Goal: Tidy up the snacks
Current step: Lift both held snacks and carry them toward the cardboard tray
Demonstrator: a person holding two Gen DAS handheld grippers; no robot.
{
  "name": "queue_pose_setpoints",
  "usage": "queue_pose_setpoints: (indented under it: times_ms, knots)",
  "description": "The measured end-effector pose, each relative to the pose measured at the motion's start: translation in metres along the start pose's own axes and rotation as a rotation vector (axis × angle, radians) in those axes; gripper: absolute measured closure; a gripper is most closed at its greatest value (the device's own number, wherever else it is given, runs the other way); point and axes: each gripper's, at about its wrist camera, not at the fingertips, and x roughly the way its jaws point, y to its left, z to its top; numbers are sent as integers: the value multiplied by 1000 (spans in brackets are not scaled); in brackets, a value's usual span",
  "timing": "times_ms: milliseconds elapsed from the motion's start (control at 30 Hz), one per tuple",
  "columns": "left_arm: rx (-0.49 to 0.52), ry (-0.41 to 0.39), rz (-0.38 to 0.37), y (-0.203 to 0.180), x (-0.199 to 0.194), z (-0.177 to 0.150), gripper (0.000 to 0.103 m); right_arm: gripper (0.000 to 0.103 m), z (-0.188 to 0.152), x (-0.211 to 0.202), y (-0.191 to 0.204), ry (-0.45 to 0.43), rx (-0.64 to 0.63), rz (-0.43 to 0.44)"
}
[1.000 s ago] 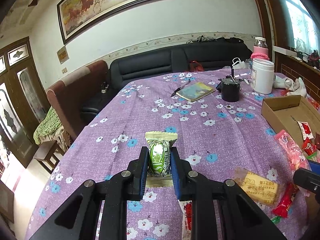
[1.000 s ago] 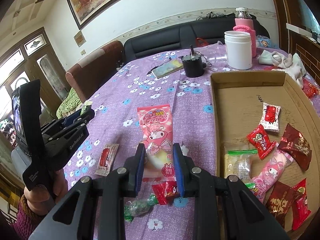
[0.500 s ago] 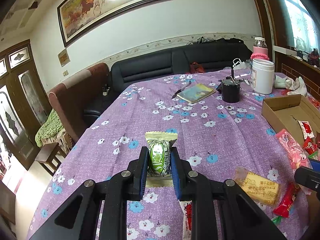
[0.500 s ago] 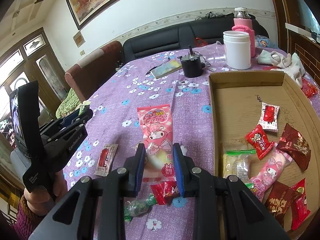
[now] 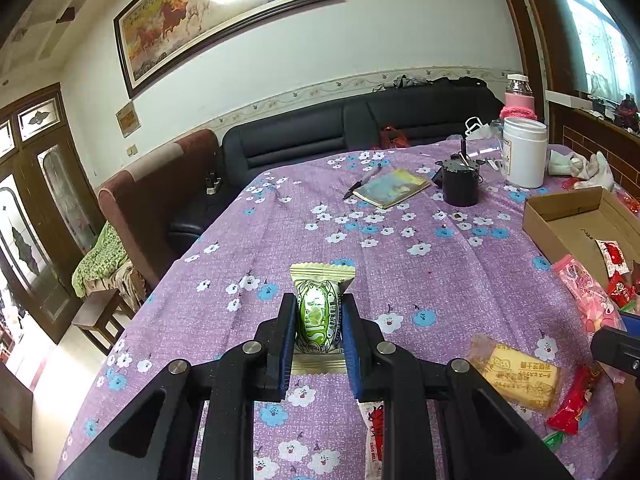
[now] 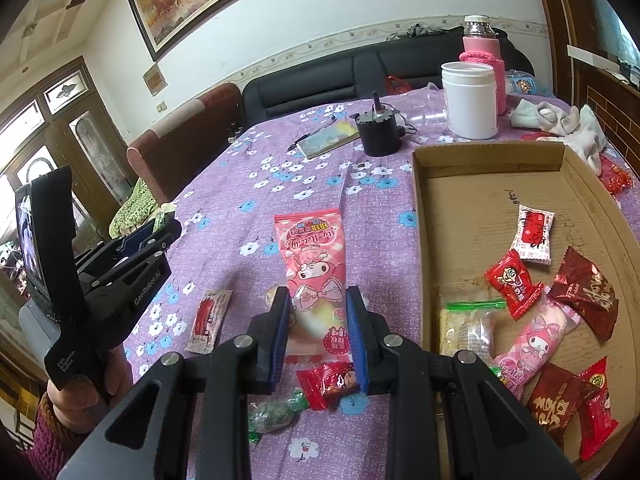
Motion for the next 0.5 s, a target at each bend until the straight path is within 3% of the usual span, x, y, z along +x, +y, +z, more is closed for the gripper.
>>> queue_pose_setpoints:
  times_ms: [300,500]
  knots:
    - [0,-5,-8,0,-2,0,81,77,3,-2,-7,-11,13,-27]
    - [-2,1,-54,-3,-6,1,81,77,6,-4,-15,-14,23,-74]
